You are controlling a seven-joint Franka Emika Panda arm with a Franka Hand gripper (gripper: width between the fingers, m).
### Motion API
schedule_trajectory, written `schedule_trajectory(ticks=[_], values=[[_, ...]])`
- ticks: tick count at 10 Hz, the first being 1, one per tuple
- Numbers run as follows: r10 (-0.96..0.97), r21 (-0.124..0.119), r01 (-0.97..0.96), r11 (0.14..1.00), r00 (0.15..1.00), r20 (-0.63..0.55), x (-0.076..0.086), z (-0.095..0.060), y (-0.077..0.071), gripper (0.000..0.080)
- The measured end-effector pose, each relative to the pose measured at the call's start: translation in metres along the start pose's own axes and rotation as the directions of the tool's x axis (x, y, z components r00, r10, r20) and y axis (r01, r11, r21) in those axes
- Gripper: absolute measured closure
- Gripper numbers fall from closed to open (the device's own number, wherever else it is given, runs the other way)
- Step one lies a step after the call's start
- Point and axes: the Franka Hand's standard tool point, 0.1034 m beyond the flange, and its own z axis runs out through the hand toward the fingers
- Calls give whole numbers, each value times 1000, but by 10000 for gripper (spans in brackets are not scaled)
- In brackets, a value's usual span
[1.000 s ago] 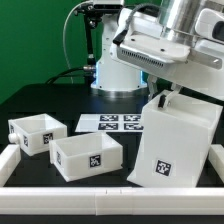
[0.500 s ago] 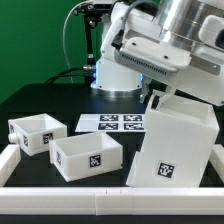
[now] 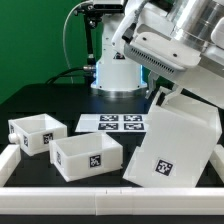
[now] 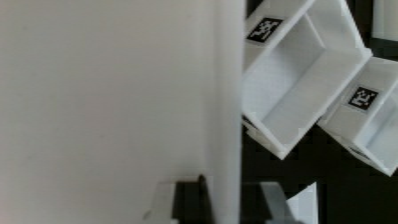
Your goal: Assemble drawer
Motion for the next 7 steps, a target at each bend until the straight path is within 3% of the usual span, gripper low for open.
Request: schedule_trajectory(ticks=[3,5,7], values=[[10,18,-10,1000,1000,3,0,-1,-1,755],[19,102,-20,995,1000,12,2,-5,-1,755],[29,92,-31,995,999,17,-3,-4,-5,755]])
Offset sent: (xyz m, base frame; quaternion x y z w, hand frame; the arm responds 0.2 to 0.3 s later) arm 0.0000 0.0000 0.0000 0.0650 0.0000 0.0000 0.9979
